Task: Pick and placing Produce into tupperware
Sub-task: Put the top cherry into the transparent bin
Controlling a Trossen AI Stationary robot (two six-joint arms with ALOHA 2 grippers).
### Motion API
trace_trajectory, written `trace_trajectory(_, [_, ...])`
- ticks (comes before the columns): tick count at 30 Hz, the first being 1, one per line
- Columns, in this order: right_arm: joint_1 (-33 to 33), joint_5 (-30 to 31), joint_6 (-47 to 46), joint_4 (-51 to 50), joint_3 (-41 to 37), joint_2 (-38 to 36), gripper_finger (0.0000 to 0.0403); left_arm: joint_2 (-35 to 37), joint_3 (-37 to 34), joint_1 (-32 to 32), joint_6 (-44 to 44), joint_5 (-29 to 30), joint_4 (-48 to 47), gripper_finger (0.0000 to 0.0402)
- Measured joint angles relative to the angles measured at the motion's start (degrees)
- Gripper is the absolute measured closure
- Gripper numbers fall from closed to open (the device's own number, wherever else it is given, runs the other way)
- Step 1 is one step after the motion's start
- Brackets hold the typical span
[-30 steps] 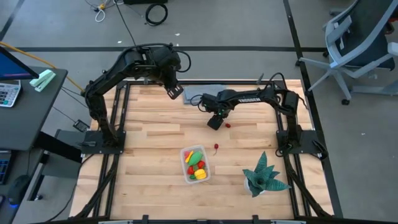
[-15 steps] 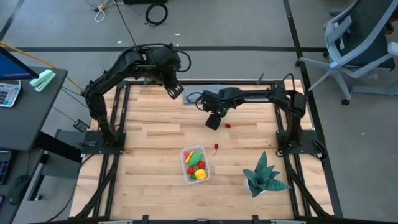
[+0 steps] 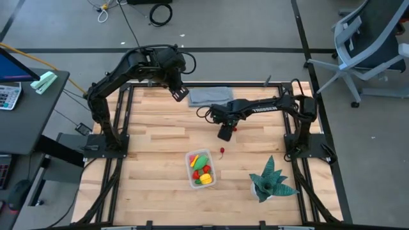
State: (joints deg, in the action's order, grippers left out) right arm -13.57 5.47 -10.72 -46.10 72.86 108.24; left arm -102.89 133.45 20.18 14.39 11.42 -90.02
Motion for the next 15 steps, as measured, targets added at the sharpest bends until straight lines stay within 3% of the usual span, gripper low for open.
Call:
trace_trajectory(10, [-0.7, 0.1, -0.2, 2.5, -3.2, -0.1, 0.0243, 0.0, 0.0, 0.0, 0.0, 0.0, 0.0, 0.0287])
trace_trajectory(15, [-0.7, 0.1, -0.3, 5.1, -4.7, -0.1, 0.0286, 0.0, 0.0, 0.0, 0.0, 0.0, 0.0, 0.0291])
